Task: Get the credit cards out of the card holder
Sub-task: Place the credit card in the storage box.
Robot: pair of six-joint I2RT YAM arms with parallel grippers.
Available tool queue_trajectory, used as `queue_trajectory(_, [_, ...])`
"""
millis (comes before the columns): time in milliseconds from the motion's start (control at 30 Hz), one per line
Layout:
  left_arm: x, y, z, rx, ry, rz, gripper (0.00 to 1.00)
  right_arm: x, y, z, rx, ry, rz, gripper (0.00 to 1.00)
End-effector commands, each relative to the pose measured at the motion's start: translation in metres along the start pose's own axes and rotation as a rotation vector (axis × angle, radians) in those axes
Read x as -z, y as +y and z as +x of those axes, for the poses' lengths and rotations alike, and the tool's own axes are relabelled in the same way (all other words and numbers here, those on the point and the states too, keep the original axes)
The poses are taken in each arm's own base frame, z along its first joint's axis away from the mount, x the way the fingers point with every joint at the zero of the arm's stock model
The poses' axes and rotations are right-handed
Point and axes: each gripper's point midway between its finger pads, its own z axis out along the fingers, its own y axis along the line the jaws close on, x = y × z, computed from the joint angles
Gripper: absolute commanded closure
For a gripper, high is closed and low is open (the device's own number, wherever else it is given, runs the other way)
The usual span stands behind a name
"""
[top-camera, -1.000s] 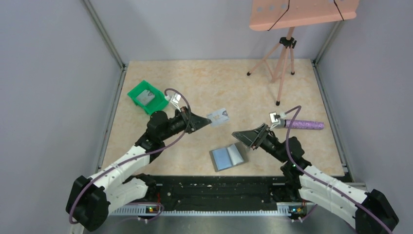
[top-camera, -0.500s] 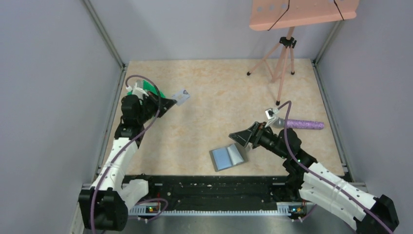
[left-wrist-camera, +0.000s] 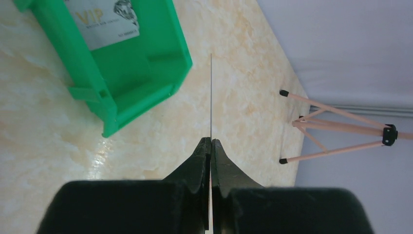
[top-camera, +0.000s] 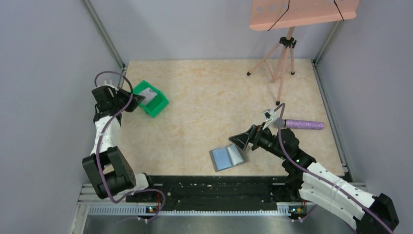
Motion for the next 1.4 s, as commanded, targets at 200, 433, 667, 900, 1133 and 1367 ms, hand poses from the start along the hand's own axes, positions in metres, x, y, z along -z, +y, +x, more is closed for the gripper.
queue_trajectory(200, [-0.025,0.032,-0.026,0.032,0.073,-0.036,1.0,-0.008,0.008,-0.025,0.115,-0.045,0.006,0.01])
queue_trajectory(433, [-0.038,0.058,-0.037,0.075,0.049,-0.118,1.0,-0.016,0.01,-0.025,0.1,-0.034,-0.005,0.01])
queue_trajectory(667, [-0.051,0.06,-0.056,0.083,0.022,-0.132,1.0,-0.013,0.013,-0.03,0.101,-0.052,-0.006,0.01])
queue_trajectory(900, [-0.064,0.068,-0.069,0.094,0.017,-0.166,1.0,-0.01,0.016,-0.038,0.115,-0.078,0.0,0.01])
queue_trajectory(1133, [-0.075,0.076,-0.075,0.109,0.007,-0.176,1.0,-0.013,0.017,-0.04,0.112,-0.081,-0.003,0.01])
queue_trajectory(1367, [-0.083,0.089,-0.076,0.116,-0.002,-0.214,1.0,-0.016,0.01,-0.035,0.112,-0.071,0.016,0.01])
